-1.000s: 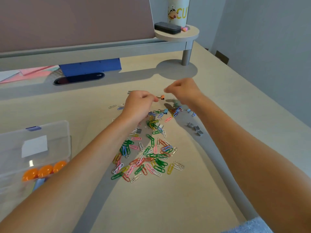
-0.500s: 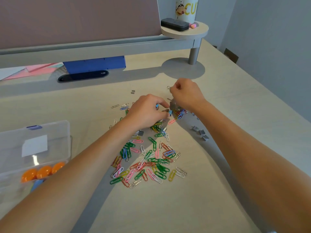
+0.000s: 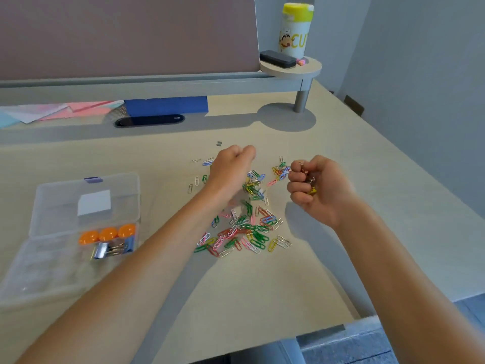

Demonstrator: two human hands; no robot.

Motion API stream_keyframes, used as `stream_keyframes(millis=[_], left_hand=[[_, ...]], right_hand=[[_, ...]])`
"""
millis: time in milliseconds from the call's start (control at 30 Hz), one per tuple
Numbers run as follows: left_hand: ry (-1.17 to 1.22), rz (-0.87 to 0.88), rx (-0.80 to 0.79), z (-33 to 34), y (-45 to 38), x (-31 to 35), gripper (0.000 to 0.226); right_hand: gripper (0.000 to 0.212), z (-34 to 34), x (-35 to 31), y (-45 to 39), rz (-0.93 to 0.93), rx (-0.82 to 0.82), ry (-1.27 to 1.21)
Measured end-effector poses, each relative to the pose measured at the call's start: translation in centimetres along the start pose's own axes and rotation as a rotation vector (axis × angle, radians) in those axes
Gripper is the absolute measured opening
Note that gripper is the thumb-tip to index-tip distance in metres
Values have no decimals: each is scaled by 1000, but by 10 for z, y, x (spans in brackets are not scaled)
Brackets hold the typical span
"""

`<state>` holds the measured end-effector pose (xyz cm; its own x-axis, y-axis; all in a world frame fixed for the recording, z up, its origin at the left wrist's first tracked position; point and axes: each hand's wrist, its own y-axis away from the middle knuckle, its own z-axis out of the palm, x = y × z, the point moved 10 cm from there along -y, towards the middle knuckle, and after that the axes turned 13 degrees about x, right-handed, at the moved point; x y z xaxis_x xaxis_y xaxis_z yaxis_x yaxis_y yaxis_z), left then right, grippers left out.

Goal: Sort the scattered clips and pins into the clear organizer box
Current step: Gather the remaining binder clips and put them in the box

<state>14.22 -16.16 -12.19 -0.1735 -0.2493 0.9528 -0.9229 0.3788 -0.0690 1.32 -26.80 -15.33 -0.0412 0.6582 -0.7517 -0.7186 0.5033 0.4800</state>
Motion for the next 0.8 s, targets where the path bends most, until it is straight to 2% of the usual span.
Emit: stream_keyframes(millis=[133,267,333,467,533,600,667,800], left_hand=[[493,-411,-17,-23,50,-36,13],[878,-593,-38,-42,93,-52,15],[946,-605,-27,-55,109,-60,14],[925,-632,11,-79,131,-81,8],[856,-591,29,-94,139,-87,12],[761,-503,61,-108,143,-89,16],[641,-361,104,-119,143,-88,21],[289,-13,105,-122,142,-75,23]], right_hand=[[17,2,37,35,-9,79,-51],[23,9,70,68,-35,146,-129],[20,14,87,83,-56,179,-137],[11,25,114,101,-130,215,-69],[19,21,116,109,-274,331,127],[35,21,107,122,-517,460,424],[47,35,101,134,-763,493,682],[36,55,105,138,-1018,502,1026]])
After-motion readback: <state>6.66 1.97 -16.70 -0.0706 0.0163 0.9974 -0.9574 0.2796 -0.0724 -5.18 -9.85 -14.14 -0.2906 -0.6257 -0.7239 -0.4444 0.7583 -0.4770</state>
